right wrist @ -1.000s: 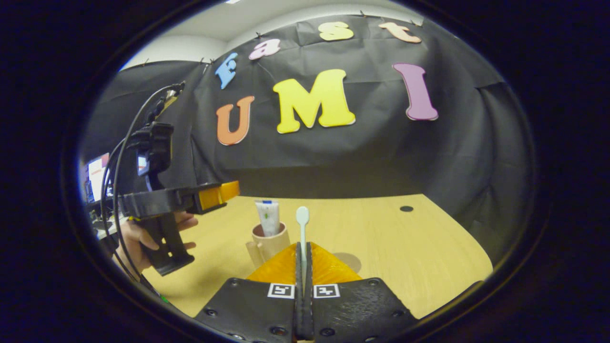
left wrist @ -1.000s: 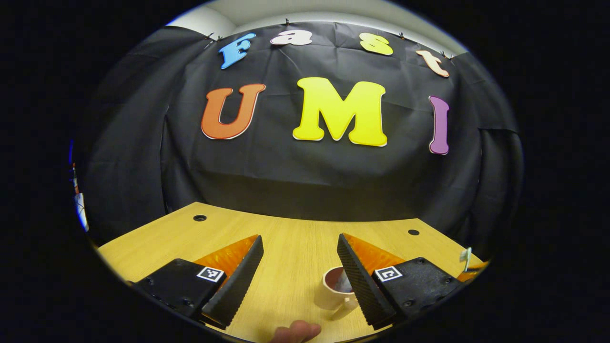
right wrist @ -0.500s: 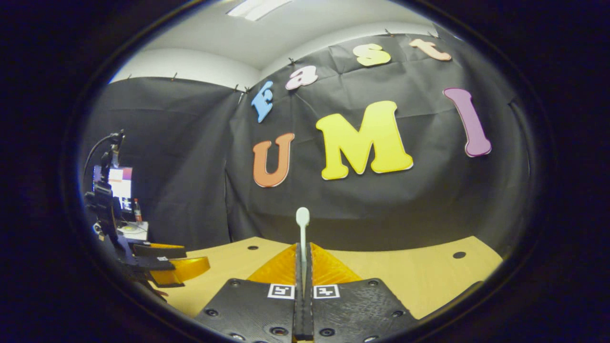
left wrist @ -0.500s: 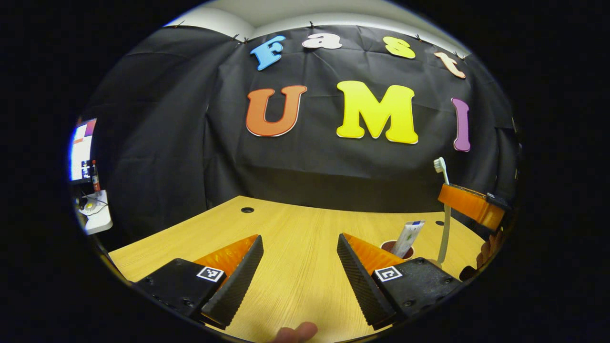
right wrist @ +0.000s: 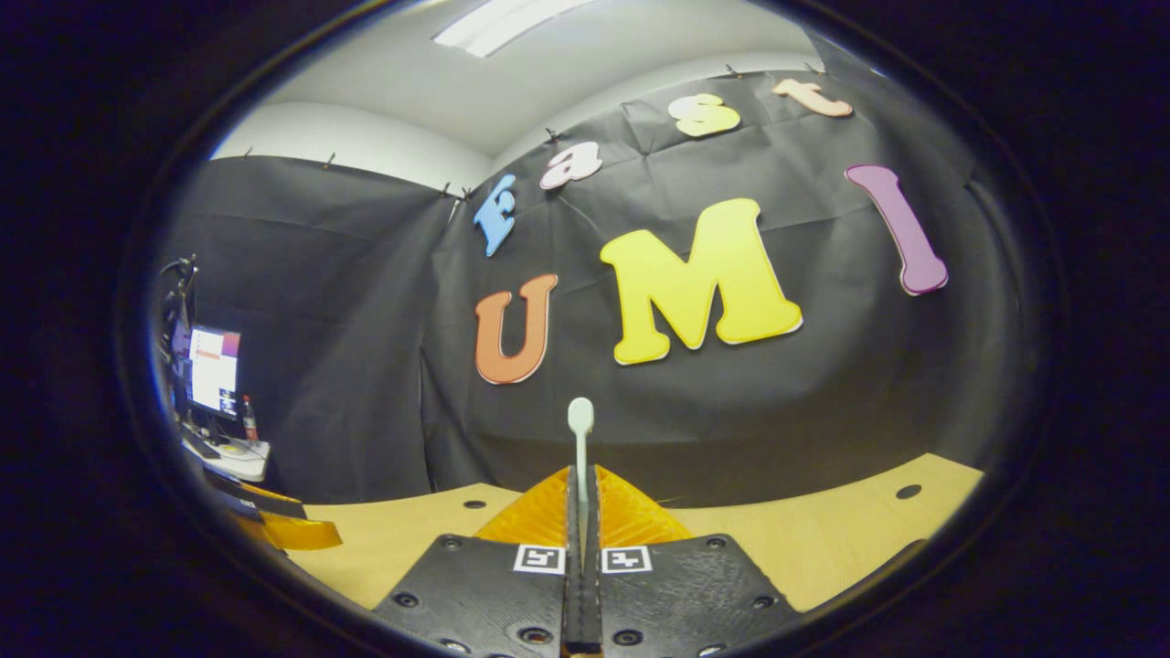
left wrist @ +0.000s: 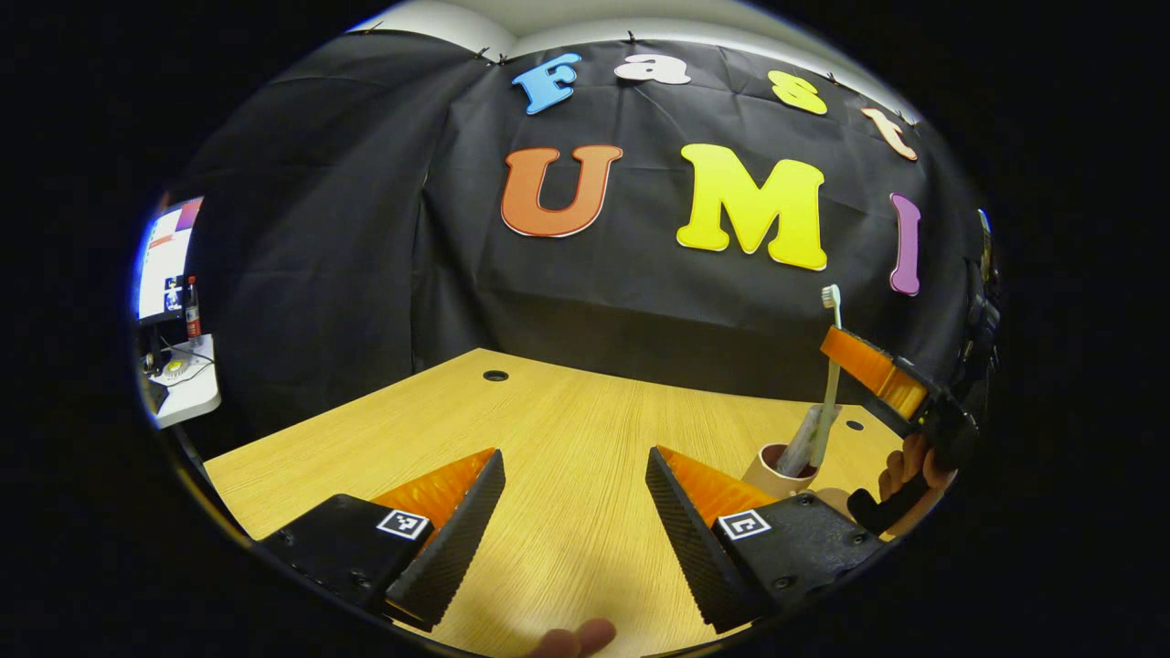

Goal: Put the toothbrush and toothpaste on the desktop into the cup, then pick up the cup and place it on the coaster on the desktop.

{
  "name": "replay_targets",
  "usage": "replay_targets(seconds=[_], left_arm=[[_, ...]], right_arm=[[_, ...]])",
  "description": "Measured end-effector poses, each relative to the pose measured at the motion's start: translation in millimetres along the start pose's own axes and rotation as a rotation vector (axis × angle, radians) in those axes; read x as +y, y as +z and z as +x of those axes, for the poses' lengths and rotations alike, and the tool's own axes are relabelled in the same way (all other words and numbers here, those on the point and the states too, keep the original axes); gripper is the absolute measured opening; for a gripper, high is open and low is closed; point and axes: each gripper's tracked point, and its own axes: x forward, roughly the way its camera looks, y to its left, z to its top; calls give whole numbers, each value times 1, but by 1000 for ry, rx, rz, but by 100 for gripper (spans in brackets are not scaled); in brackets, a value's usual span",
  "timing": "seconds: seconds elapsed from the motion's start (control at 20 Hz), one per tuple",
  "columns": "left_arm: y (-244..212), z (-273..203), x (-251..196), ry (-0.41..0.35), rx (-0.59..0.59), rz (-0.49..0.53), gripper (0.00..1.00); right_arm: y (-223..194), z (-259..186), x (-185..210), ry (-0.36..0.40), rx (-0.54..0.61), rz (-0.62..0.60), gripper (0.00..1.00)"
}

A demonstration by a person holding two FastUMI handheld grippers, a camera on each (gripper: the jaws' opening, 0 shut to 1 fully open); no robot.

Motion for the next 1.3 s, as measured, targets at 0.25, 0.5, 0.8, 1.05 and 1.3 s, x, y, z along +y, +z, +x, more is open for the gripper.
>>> replay_targets(seconds=[0.25,0.5,0.8,1.05,1.3], left_arm=[[-1,2,-1,-8,-6,8,99],[-3,3,-4,-16,0,-5,99],[-8,6,-10,-30,17,-12,99],[-7,-1,-28,-66,21,-9,99],[-5,-6,-38,-81,20,0,98]], right_arm=[[-7,3,3,21,-42,-23,0],[-19,3,-3,16,-30,-16,0],[-19,-11,-4,19,-26,-51,32],[-8,-25,-15,-27,-51,-102,82],[-19,-36,-25,-51,20,-81,85]])
